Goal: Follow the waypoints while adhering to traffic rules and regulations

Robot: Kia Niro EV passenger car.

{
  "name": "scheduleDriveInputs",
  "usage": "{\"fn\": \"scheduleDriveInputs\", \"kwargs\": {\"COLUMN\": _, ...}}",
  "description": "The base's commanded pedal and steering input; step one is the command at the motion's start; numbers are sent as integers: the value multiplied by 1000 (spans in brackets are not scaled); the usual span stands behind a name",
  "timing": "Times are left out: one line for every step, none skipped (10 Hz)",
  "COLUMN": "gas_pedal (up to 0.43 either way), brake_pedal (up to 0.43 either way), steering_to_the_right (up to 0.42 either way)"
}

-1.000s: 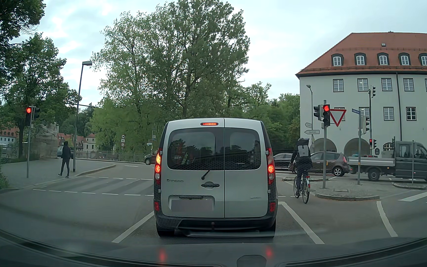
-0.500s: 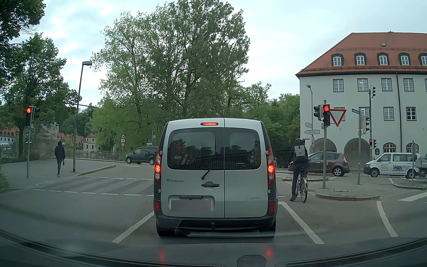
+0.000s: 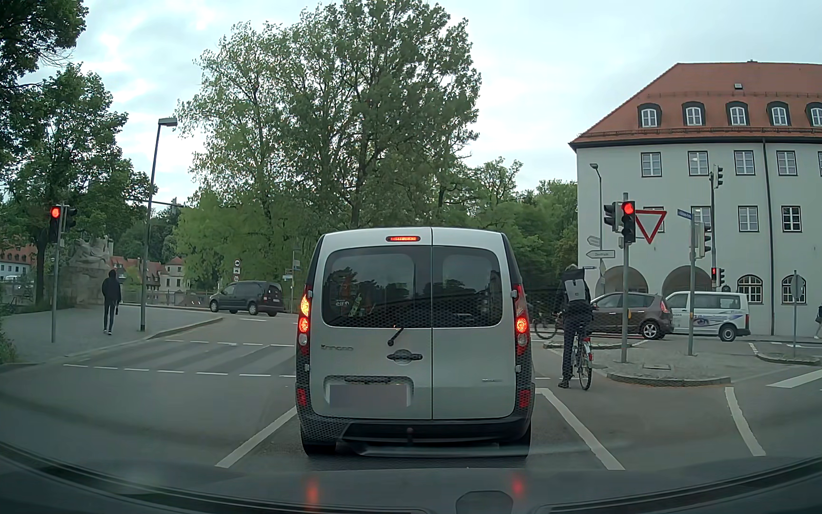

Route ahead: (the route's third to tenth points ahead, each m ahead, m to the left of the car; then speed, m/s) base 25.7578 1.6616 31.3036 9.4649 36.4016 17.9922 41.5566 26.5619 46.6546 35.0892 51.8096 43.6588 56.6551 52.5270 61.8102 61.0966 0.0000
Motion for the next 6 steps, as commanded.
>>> {"fn": "scheduleDriveInputs", "kwargs": {"gas_pedal": 0, "brake_pedal": 244, "steering_to_the_right": -5}}
{"fn": "scheduleDriveInputs", "kwargs": {"gas_pedal": 0, "brake_pedal": 244, "steering_to_the_right": -5}}
{"fn": "scheduleDriveInputs", "kwargs": {"gas_pedal": 0, "brake_pedal": 244, "steering_to_the_right": -5}}
{"fn": "scheduleDriveInputs", "kwargs": {"gas_pedal": 0, "brake_pedal": 244, "steering_to_the_right": -5}}
{"fn": "scheduleDriveInputs", "kwargs": {"gas_pedal": 0, "brake_pedal": 250, "steering_to_the_right": -5}}
{"fn": "scheduleDriveInputs", "kwargs": {"gas_pedal": 0, "brake_pedal": 244, "steering_to_the_right": -5}}
